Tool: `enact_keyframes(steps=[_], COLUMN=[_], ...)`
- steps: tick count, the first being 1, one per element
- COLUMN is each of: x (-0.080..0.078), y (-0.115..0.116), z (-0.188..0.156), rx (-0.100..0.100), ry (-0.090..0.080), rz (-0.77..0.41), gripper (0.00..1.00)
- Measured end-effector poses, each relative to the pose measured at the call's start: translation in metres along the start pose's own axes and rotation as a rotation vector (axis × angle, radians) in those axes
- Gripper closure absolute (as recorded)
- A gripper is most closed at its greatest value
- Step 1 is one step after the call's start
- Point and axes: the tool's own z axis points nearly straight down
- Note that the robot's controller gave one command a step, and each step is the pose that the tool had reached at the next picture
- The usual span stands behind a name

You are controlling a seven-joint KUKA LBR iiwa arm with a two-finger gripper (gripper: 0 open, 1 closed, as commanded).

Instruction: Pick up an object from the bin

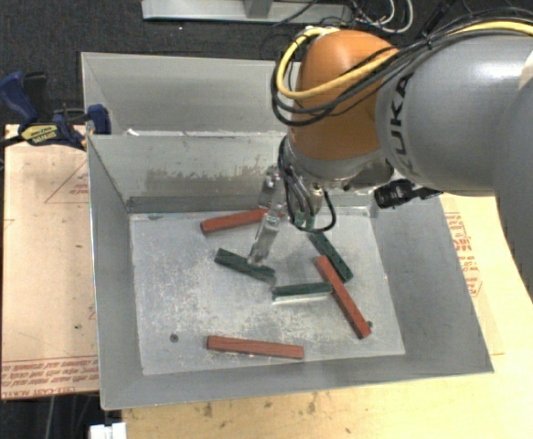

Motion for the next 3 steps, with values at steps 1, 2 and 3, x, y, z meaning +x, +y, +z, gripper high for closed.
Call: enact_keyframes(steps=[1,2,3], x=[0.001,0.005,0.006], y=[-0.014,-0.021,-0.003], z=[0.047,0.116,0.138], rx=[-0.003,-0.001,-0.001], ry=[-0.005,-0.001,0.001], rz=[0.03,0.093,0.116], gripper=[0.0,0.0,1.0])
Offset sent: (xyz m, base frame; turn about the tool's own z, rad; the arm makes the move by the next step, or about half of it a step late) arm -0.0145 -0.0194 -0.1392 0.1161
